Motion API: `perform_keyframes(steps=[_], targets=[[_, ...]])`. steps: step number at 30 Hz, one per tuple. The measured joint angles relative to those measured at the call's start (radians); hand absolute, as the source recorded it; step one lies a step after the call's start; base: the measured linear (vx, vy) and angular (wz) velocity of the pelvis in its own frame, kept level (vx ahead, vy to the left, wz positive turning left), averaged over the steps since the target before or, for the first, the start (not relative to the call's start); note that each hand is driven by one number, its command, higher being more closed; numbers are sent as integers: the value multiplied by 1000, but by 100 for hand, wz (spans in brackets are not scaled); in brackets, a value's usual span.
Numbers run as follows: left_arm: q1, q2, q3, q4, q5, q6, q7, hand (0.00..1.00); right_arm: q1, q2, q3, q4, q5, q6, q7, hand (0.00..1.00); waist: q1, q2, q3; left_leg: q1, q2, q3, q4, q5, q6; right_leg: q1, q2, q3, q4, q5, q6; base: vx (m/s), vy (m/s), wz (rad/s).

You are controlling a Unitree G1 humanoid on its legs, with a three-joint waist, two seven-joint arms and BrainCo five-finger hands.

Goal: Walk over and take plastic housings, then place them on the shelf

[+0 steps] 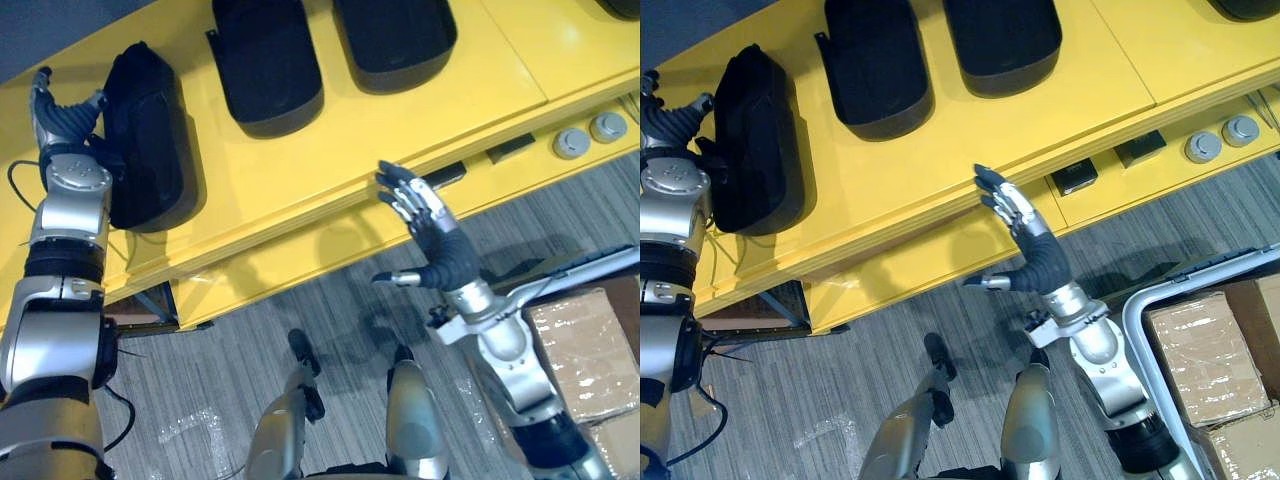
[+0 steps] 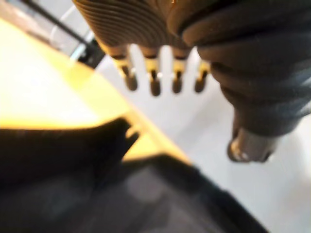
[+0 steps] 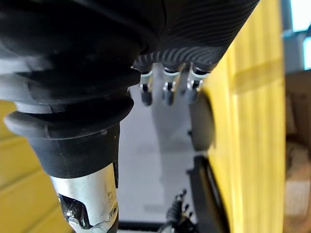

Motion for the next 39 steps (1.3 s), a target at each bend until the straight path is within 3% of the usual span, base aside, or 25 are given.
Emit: perform_keyframes(steps=[4,8,11,13,14,17,19,21,25,26,32,36,39], targets=[[-40,0,-28,-2,0,-16,47,0,-6,5,18,19,-1,10,-33,0,18,-5,3,-18,-3,-22,0,8,10,1,-1,-19,-15,3,4,-18,-27,17],[-59,0,-33,-4,-25,-87,94,0,-4,11,17,21,-1,9,-31,0,25,-14,8,-13,-6,-25,1,18,23,22,1,-23,-35,18,6,30,-30,5],[-101,0,-58,-50,-39,-188,138,0,17,24,18,25,-2,1,-27,0,32,-25,14,9,-7,-35,1,20,24,60,3,-32,-57,22,7,12,-27,7],[-96,0,-56,-163,-40,-281,173,0,45,44,19,30,-15,-32,-32,0,39,-25,14,33,-12,-52,1,19,24,98,7,-41,-72,23,7,13,-35,10],[-87,0,-46,-203,-40,-304,179,0,50,51,18,32,-25,-39,-34,0,39,-25,14,39,-11,-55,1,19,24,109,8,-44,-77,23,7,-3,-41,5],[78,-10,64,-464,-39,-407,199,0,77,85,21,39,-82,-70,-76,0,37,-19,8,76,-7,-77,0,18,25,173,16,-72,-112,24,7,-8,-37,11],[278,-69,180,-659,-40,-467,199,0,116,104,14,39,-144,-79,-122,0,40,-10,-12,88,-3,-90,0,10,27,209,23,-96,-138,24,7,6,-37,25],[626,-235,276,-918,-36,-526,182,0,208,137,-6,38,-211,-79,-177,0,66,-5,-86,91,-2,-116,0,2,26,249,31,-130,-186,32,7,84,-38,30],[1091,-500,281,-1163,-10,-590,97,0,317,210,-112,30,-258,-79,-232,0,133,-41,-162,136,-4,-145,-1,-24,13,355,37,-181,-275,45,9,96,-36,25],[1398,-745,255,-1310,-27,-673,-34,0,399,317,-273,-7,-256,-107,-294,0,172,-83,-246,184,-6,-156,-5,-34,14,471,53,-227,-397,94,5,29,-16,9],[1394,-745,252,-1310,-27,-673,-36,0,415,321,-283,-6,-250,-107,-289,0,170,-88,-243,183,-4,-155,-5,-34,14,467,53,-224,-393,94,5,0,0,0],[1364,-742,246,-1310,-6,-650,-43,0,435,346,-324,-3,-130,-86,-258,0,170,-97,-234,155,-3,-151,-5,-34,15,427,58,-203,-368,94,4,-14,3,-2],[1324,-717,210,-1307,80,-576,-59,0,441,348,-329,0,-33,-28,-209,0,164,-103,-196,136,3,-147,-4,-36,16,407,70,-196,-356,76,-16,-38,-2,8]])
